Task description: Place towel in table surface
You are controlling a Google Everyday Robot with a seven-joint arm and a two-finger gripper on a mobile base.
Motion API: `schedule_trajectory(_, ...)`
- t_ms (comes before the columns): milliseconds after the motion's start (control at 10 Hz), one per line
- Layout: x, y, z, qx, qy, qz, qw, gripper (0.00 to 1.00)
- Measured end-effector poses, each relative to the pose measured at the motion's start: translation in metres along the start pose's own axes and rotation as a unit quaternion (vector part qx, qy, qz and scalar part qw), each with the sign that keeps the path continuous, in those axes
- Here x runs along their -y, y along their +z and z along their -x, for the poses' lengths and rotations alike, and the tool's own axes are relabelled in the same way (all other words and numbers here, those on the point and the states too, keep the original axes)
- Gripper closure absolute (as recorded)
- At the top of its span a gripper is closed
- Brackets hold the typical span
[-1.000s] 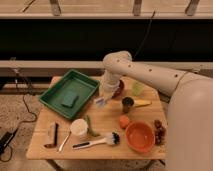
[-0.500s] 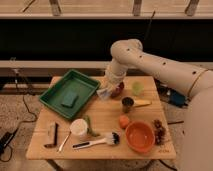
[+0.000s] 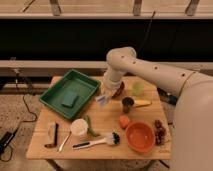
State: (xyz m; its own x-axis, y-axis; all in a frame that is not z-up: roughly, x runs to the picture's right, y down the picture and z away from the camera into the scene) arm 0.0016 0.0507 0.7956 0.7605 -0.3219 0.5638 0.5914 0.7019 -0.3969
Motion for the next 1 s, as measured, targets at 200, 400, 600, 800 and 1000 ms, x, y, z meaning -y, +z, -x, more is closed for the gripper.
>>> schedule_trajectory(200,-0.006,0.041,0.000,0.006,0.003,0.028,0.9996,1.00)
schedule_trajectory(400,-0.007,0.073,-0.002,0.006,0.007,0.054,0.9985,1.00)
schedule_trajectory(600,-0.003,0.086,-0.002,0.001,0.006,0.067,0.9977,1.00)
schedule_trajectory(800,0.003,0.102,-0.003,-0.015,0.001,0.085,0.9963,1.00)
schedule_trajectory(1000,0.007,0.114,-0.001,-0.024,-0.005,0.097,0.9950,1.00)
